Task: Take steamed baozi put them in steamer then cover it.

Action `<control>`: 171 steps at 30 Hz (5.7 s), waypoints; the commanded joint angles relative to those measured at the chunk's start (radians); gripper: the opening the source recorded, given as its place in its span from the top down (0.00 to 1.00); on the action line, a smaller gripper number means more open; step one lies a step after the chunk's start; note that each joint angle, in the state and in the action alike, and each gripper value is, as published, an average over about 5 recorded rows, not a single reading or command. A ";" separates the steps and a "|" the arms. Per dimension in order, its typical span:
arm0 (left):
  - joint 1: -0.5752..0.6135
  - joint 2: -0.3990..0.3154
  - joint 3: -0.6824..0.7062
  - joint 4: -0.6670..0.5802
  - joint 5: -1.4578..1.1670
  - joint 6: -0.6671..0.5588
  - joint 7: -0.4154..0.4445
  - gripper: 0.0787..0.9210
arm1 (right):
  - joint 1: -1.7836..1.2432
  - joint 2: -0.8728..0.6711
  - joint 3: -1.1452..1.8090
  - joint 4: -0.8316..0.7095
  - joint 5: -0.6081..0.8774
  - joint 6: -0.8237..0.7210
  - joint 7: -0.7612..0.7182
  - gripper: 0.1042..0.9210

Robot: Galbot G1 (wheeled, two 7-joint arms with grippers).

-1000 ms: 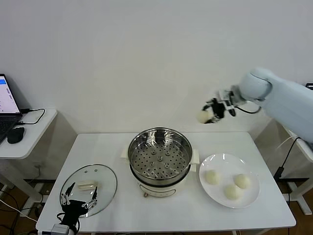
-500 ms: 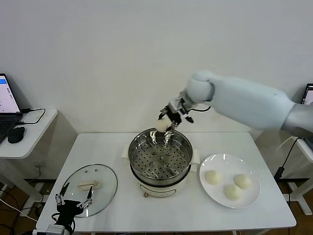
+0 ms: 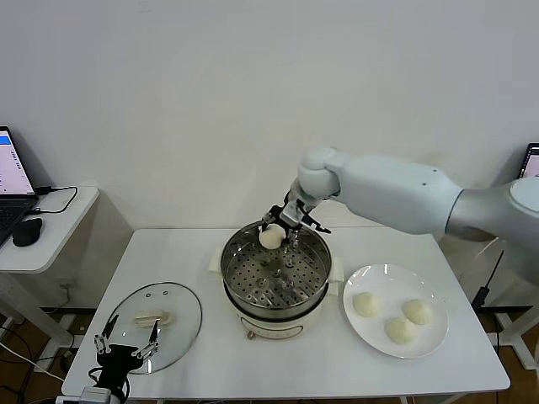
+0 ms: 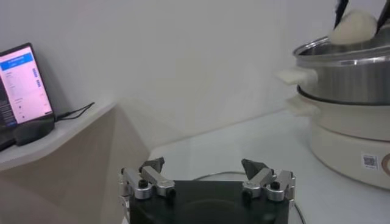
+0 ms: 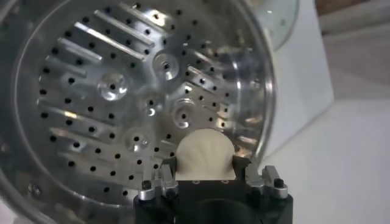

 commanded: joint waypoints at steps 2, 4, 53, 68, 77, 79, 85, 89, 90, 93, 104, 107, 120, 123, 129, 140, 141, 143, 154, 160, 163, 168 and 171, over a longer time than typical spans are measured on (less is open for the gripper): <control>0.000 0.001 -0.002 -0.002 0.000 0.001 0.000 0.12 | -0.045 0.024 -0.002 -0.050 -0.133 0.105 0.018 0.42; -0.001 0.001 -0.003 -0.003 0.000 0.001 0.000 0.12 | -0.054 0.028 0.002 -0.063 -0.149 0.114 0.022 0.42; -0.024 0.047 -0.032 -0.008 -0.043 0.008 0.000 0.12 | 0.059 -0.813 -0.086 0.616 0.286 -0.827 -0.120 0.12; -0.012 0.035 -0.066 -0.001 -0.042 0.010 0.001 0.12 | -0.414 -0.717 0.272 0.402 0.101 -0.701 -0.110 0.12; -0.009 0.027 -0.073 0.001 -0.041 0.010 0.001 0.12 | -0.494 -0.618 0.339 0.283 0.057 -0.667 -0.092 0.12; -0.009 0.028 -0.073 0.004 -0.041 0.010 0.001 0.12 | -0.515 -0.594 0.357 0.259 0.058 -0.659 -0.085 0.12; -0.015 0.032 -0.077 0.007 -0.042 0.011 0.002 0.12 | -0.548 -0.532 0.383 0.220 0.058 -0.660 -0.073 0.12; -0.016 0.031 -0.079 0.010 -0.042 0.010 0.002 0.12 | -0.554 -0.510 0.383 0.207 0.052 -0.666 -0.072 0.15; -0.015 0.030 -0.079 0.011 -0.042 0.010 0.002 0.12 | -0.555 -0.507 0.383 0.203 0.049 -0.666 -0.072 0.16; -0.014 0.028 -0.079 0.013 -0.042 0.009 0.002 0.12 | -0.558 -0.502 0.383 0.194 0.041 -0.669 -0.072 0.20; -0.015 0.025 -0.080 0.011 -0.042 0.008 0.001 0.12 | -0.564 -0.509 0.399 0.197 0.039 -0.676 -0.064 0.36; -0.015 0.025 -0.081 0.008 -0.042 0.009 0.001 0.12 | -0.553 -0.524 0.403 0.208 0.044 -0.678 -0.067 0.40; -0.027 0.044 -0.079 -0.007 -0.053 0.020 0.004 0.12 | -0.244 -0.706 0.305 0.402 0.261 -0.767 -0.110 0.40; -0.031 0.055 -0.080 -0.009 -0.062 0.025 0.005 0.12 | -0.061 -0.718 0.198 0.452 0.354 -0.808 -0.109 0.40; -0.043 0.062 -0.077 -0.008 -0.071 0.027 0.006 0.12 | 0.281 -0.623 0.009 0.503 0.541 -0.896 -0.086 0.39; -0.043 0.070 -0.091 0.003 -0.094 0.026 0.009 0.12 | 0.346 -0.278 -0.050 0.476 0.834 -1.023 0.071 0.38; -0.044 0.067 -0.091 0.004 -0.093 0.026 0.009 0.12 | 0.322 -0.249 -0.039 0.461 0.846 -1.034 0.084 0.38; -0.046 0.062 -0.089 0.004 -0.092 0.028 0.009 0.12 | 0.277 -0.197 -0.020 0.430 0.859 -1.048 0.100 0.39; -0.040 0.048 -0.095 -0.006 -0.091 0.030 0.009 0.12 | 0.052 0.023 0.006 0.243 0.823 -1.076 0.144 0.39; -0.042 0.046 -0.096 -0.009 -0.093 0.029 0.009 0.12 | 0.004 0.077 0.000 0.205 0.816 -1.089 0.160 0.39; -0.044 0.043 -0.096 -0.010 -0.094 0.029 0.008 0.12 | -0.016 0.098 -0.001 0.178 0.805 -1.092 0.166 0.39; -0.046 0.040 -0.094 -0.008 -0.094 0.028 0.008 0.12 | -0.044 0.116 -0.002 0.150 0.785 -1.096 0.172 0.38; -0.047 0.040 -0.094 -0.005 -0.094 0.028 0.008 0.12 | -0.059 0.119 -0.002 0.137 0.766 -1.094 0.174 0.38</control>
